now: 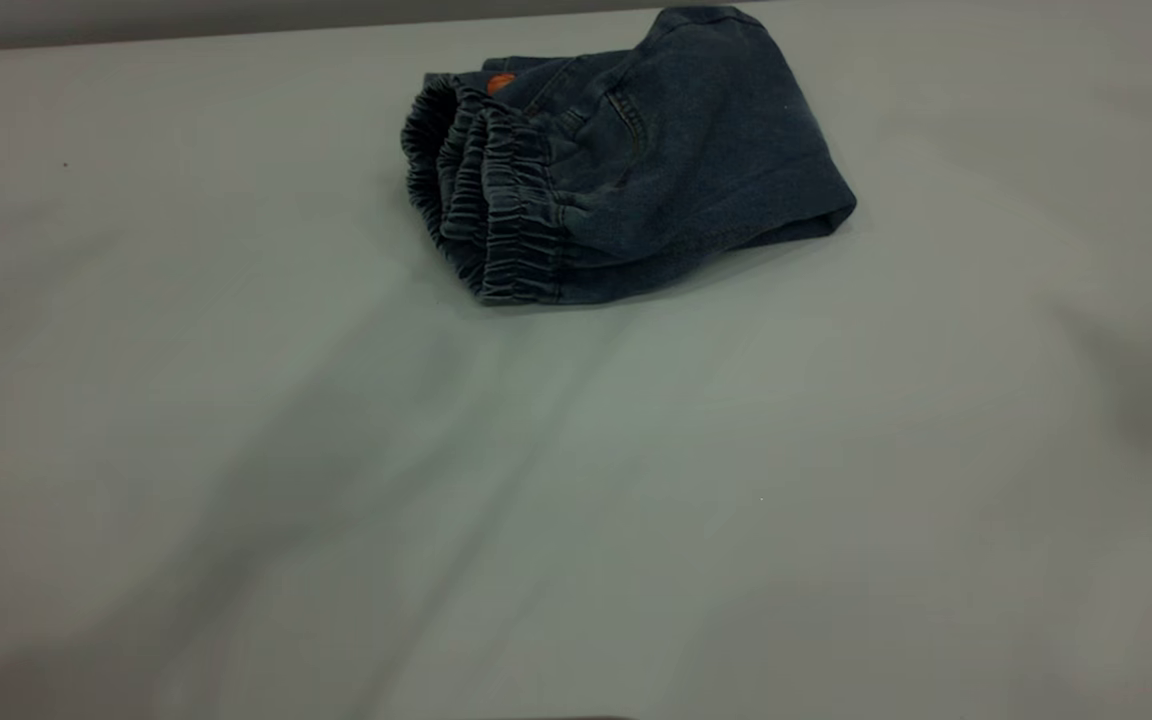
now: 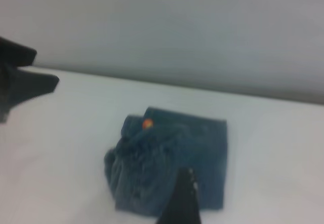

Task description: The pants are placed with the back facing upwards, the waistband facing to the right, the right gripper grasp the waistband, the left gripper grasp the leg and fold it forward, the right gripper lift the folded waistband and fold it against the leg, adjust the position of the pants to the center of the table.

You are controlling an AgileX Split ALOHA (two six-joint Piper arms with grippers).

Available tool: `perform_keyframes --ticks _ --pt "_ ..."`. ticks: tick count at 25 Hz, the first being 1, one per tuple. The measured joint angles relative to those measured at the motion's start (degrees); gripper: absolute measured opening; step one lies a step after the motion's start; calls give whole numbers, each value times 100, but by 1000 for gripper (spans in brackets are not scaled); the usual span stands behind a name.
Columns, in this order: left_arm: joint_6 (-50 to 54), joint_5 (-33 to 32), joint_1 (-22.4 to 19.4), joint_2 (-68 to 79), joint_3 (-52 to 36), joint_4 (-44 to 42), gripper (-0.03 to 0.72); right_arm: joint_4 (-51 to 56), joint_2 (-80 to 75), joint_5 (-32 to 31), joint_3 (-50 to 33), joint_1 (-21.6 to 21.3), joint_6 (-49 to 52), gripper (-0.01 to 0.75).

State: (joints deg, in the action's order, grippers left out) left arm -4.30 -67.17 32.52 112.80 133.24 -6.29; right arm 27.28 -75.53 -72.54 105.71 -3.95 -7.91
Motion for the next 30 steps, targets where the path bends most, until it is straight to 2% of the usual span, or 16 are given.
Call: perform_keyframes --ticks 7,19,30 --pt "14 0 0 -1778 -2684 -6 461 -120 1854 -41 -1699 0 2 580" --pt "305 0 0 -4559 -5204 -35 461 -260 4631 -75 -4201 0 74 580" --pt "472 0 4 -7800 -7674 6 461 -604 5861 -97 -5660 0 76 580"
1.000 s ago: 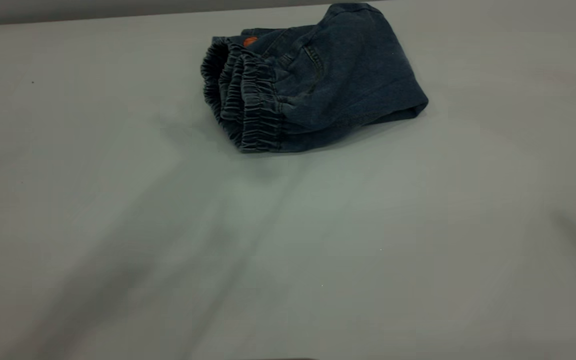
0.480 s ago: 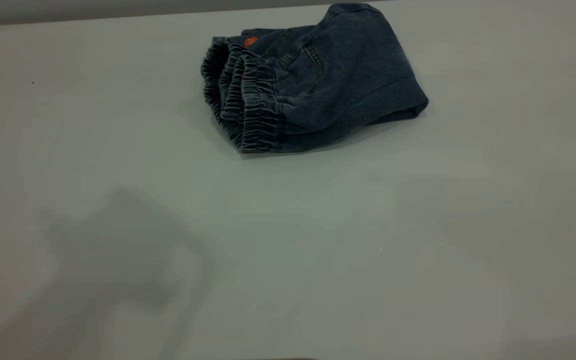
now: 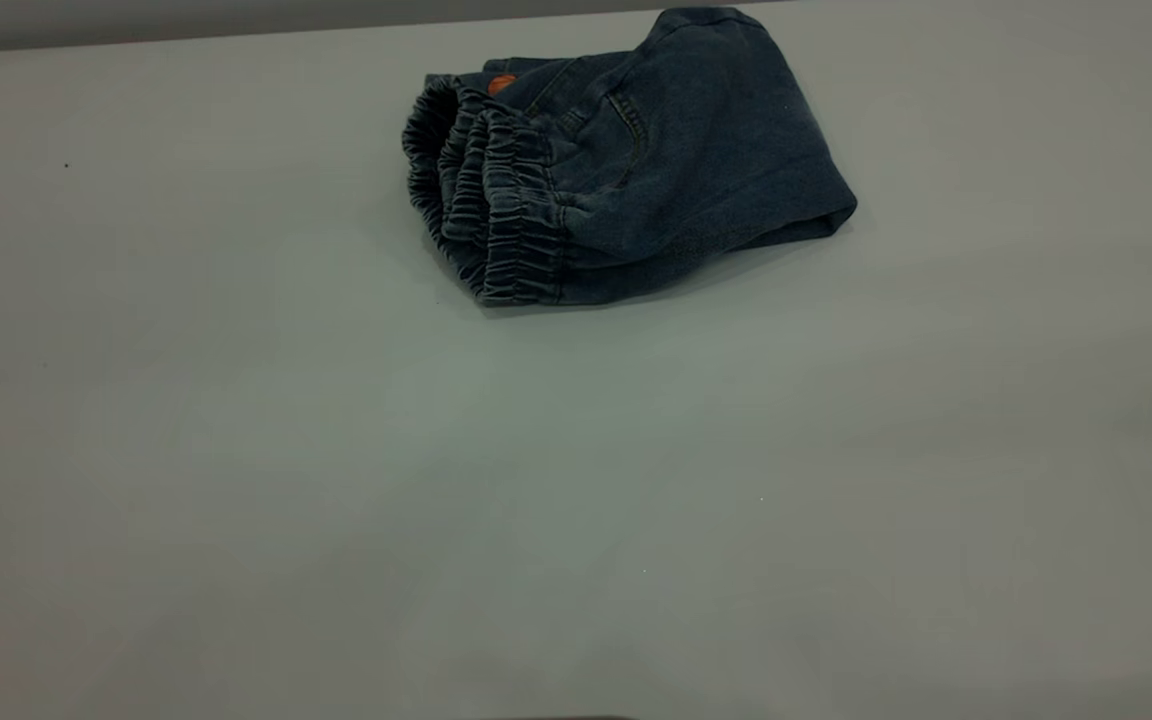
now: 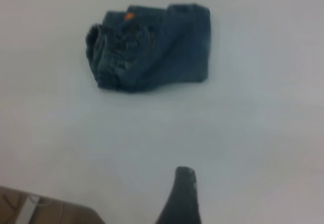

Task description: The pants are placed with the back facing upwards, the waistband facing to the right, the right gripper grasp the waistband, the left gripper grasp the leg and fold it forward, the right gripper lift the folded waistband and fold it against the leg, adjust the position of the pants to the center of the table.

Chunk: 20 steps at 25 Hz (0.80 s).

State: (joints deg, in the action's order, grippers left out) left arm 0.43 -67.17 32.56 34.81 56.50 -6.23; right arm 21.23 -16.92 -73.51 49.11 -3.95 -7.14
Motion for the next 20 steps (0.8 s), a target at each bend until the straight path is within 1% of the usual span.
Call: perform_keyframes --ticks 9,12,20 --pt "0 0 2 -1465 -1372 70 461 -672 502 6 -1045 0 -68 580" --pt "4 0 2 -1709 -1735 82 461 -754 661 187 -1392 0 -107 580" --pt "4 0 2 -1861 -2184 99 461 -970 1188 611 -2009 0 -151 580"
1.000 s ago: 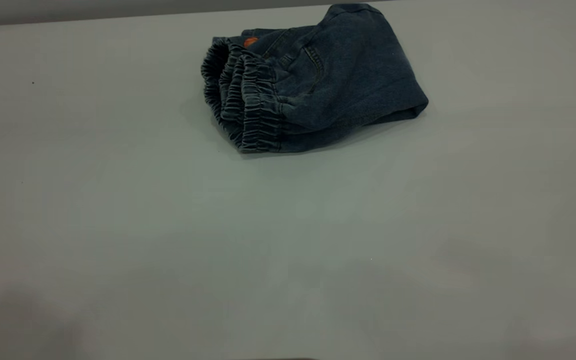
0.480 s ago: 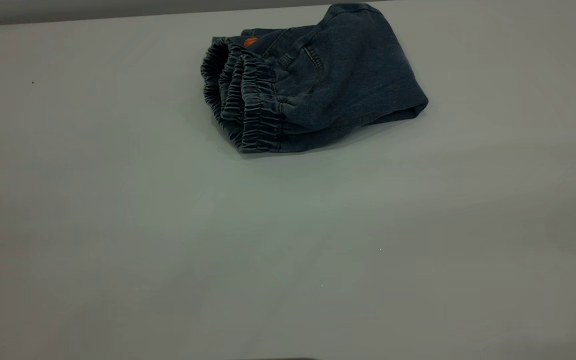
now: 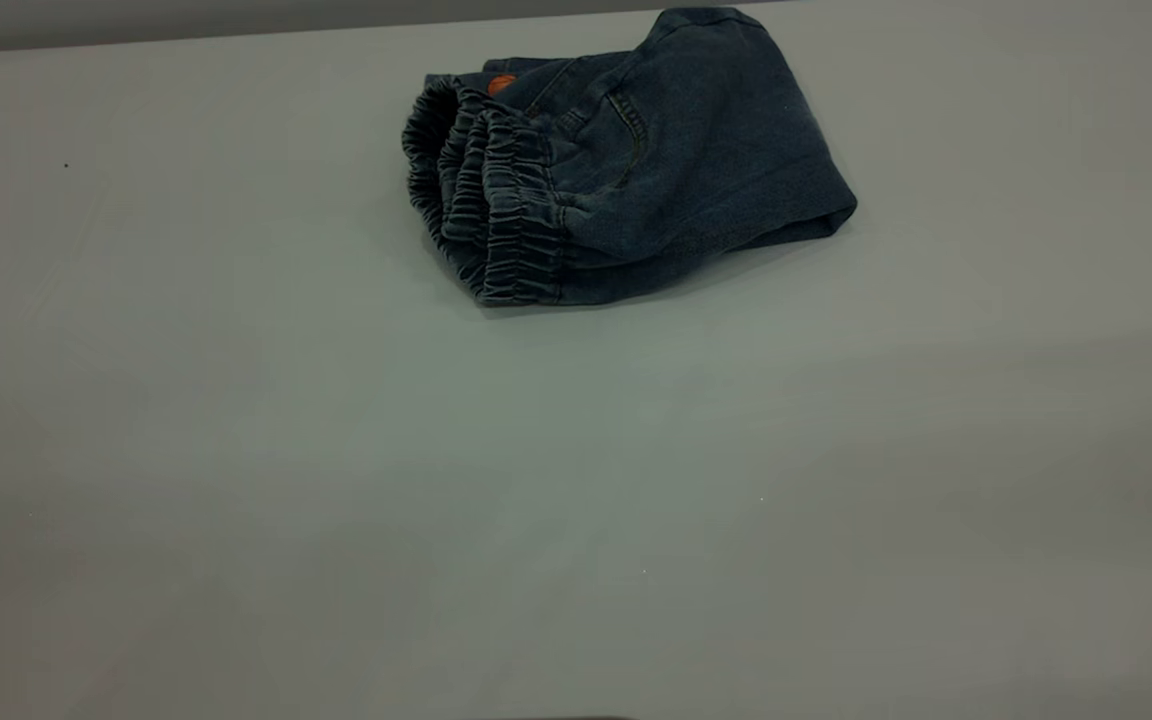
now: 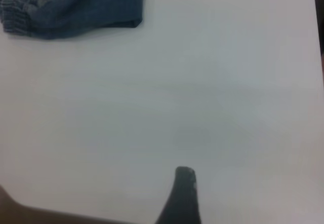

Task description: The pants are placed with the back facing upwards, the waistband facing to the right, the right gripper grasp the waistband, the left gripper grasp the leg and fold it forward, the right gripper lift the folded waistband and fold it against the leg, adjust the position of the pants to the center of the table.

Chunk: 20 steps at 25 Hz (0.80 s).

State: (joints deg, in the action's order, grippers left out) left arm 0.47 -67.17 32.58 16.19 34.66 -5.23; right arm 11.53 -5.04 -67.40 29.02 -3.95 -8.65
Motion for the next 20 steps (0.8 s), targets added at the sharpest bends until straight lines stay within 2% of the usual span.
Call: perform_keyframes --ticks 12,20 --pt "12 23 0 -6 -449 33 461 -27 351 162 -179 0 0 580" --pt "10 262 0 -6 -644 562 461 -42 351 162 -179 0 0 580"
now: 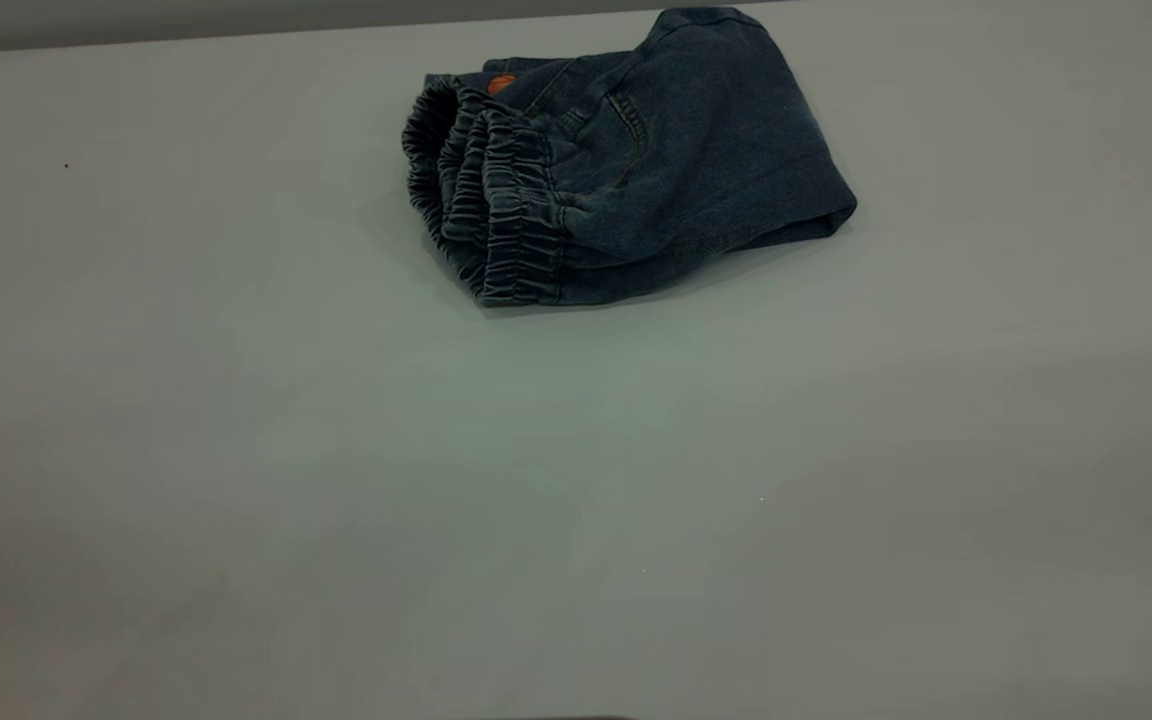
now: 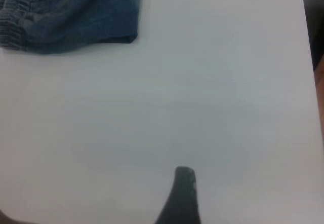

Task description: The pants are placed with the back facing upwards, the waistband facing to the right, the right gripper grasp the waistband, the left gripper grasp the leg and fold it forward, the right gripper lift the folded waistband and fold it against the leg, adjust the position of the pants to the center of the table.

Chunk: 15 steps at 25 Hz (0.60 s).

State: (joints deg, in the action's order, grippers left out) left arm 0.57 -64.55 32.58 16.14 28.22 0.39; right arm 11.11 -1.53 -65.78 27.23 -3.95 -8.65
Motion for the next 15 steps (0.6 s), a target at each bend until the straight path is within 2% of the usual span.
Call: perform_keyframes --ticks 15 --pt "-18 50 0 -12 0 25 461 0 0 4 0 0 6 580"
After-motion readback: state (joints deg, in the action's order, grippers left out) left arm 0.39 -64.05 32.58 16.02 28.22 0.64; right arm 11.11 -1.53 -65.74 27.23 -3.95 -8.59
